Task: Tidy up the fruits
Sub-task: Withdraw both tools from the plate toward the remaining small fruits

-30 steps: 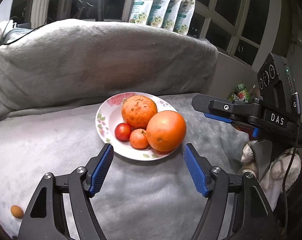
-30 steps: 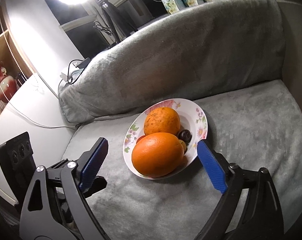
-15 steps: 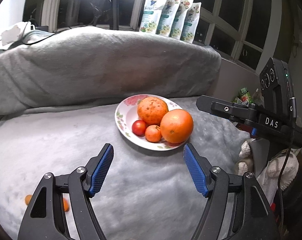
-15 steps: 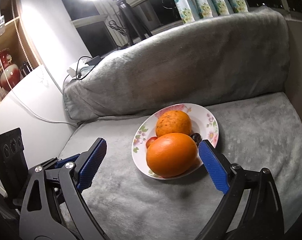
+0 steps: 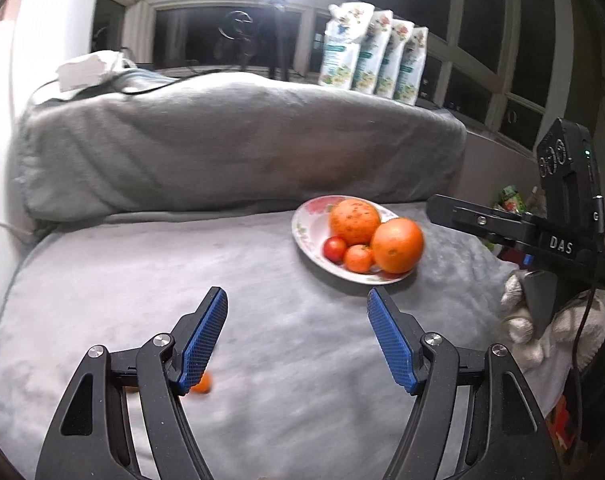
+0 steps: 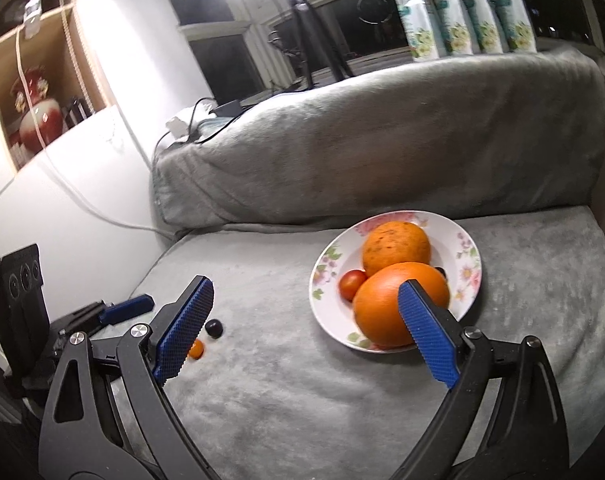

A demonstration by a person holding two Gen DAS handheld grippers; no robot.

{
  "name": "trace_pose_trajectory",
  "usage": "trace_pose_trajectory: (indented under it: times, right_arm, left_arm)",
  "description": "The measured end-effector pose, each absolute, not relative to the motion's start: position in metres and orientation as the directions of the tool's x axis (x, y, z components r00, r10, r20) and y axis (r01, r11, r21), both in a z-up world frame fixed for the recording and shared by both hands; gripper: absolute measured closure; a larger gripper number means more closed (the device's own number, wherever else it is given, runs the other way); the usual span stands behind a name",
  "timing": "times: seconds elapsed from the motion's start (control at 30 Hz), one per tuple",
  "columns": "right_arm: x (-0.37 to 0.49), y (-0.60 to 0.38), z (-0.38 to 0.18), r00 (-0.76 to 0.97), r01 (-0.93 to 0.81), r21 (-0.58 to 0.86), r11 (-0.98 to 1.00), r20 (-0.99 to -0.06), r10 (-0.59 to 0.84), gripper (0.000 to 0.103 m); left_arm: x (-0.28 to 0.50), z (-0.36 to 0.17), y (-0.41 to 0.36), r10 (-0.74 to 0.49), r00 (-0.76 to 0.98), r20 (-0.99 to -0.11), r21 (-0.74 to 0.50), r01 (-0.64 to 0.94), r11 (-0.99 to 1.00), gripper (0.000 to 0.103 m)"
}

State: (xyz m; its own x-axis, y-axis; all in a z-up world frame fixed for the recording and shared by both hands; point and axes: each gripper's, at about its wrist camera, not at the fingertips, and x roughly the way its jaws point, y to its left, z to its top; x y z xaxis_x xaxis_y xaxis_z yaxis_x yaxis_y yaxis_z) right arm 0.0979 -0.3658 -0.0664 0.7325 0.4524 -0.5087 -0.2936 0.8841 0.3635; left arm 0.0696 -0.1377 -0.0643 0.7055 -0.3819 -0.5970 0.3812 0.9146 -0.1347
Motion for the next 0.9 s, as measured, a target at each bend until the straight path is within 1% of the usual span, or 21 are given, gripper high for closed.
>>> trace_pose_trajectory:
  times: [0.1, 0.2, 0.47, 0.73, 0.8, 0.87, 0.9]
  right_arm:
    - [0.095, -0.349, -0.063, 0.723, -0.311, 0.301, 0.902, -0.541, 0.43, 0.007]
    - [0.091, -0.336, -0.062, 0.725, -0.33, 0.261, 0.907, -0.546, 0.42, 0.007]
    - [0.086, -0.306, -0.067, 0.692, -0.406, 0.231, 0.884, -0.554, 0.462, 0.008]
    - [0.089, -0.273, -0.075, 0.634, -0.483, 0.217, 0.849, -0.582, 0.509, 0.008]
    - [0.091, -0.265, -0.078, 0.617, -0.498, 0.22, 0.839, -0.589, 0.521, 0.008]
    - [0.092, -0.259, -0.081, 0.601, -0.511, 0.223, 0.83, -0.597, 0.531, 0.008]
    - [0.092, -0.254, -0.084, 0.591, -0.521, 0.222, 0.824, -0.603, 0.536, 0.009]
  left_arm:
    - [0.065, -0.066, -0.119, -0.351, 0.723, -0.595, -0.133, 0.342, 0.93, 0.03]
    - [0.058, -0.07, -0.103, -0.312, 0.739, -0.597, -0.122, 0.301, 0.946, 0.03]
    - [0.038, -0.091, -0.056, -0.231, 0.743, -0.628, -0.118, 0.203, 0.972, 0.03]
    - [0.026, -0.111, -0.027, -0.186, 0.724, -0.665, -0.123, 0.14, 0.982, 0.031]
    - [0.025, -0.116, -0.021, -0.184, 0.717, -0.672, -0.137, 0.124, 0.983, 0.035]
    - [0.025, -0.12, -0.016, -0.185, 0.712, -0.678, -0.148, 0.114, 0.982, 0.041]
    - [0.025, -0.122, -0.014, -0.186, 0.708, -0.681, -0.155, 0.11, 0.982, 0.043]
